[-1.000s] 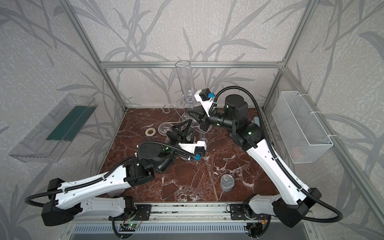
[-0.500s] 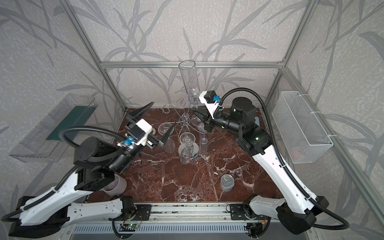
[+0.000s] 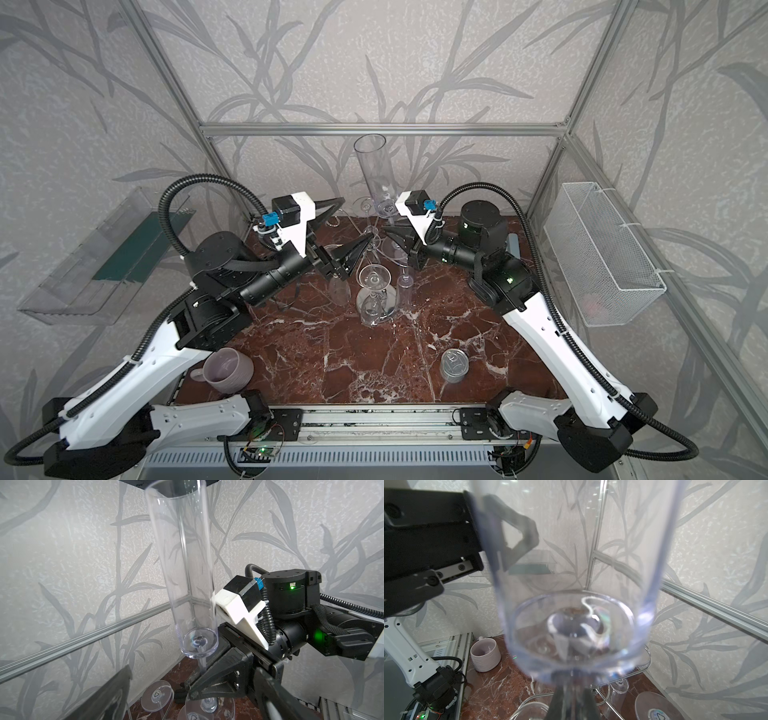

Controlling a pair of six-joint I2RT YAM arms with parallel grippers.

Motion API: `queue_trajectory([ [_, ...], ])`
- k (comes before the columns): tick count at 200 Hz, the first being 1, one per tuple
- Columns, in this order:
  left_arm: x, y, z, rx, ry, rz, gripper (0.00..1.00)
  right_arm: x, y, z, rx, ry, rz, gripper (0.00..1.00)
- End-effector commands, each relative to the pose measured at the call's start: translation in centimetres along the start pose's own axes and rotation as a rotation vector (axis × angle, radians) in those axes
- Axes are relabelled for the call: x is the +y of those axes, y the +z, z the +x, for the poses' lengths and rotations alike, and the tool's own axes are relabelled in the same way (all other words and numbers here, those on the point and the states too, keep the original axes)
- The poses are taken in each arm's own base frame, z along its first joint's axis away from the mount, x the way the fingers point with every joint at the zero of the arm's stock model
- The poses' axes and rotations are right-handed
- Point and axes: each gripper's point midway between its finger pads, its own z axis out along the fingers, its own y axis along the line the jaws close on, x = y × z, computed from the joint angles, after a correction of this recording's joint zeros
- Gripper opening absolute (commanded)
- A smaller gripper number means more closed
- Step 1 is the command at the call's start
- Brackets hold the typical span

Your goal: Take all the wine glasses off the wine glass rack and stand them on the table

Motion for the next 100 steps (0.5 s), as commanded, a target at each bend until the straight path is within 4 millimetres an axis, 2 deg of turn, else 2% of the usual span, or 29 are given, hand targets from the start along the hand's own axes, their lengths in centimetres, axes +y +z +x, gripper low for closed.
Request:
queue_trajectory([
  [1,-1.1,-0.2,-3.4,-0.078,-0.103,0.101,0.94,1.4,-0.7,-1.2,-0.047,-0.020,-0.054,0.00],
  [51,-1.9,0.9,-5.8,-0.147,-0.148,0.188,0.94,2.1,-0.8,-0.8,-0.046,-0.023,-0.083,0.00],
  [80,-2.2,2.0,-5.9,-0.139,-0.168,0.217,0.94,2.6,-0.8,-1.0,-0.050,-0.027,-0.107,0.00],
  [100,-1.5,2.7,-5.6,-0.132,-0.180,0.184,0.93,2.9,-0.9,-1.1,-0.054,-0.034,-0.115,0.00],
])
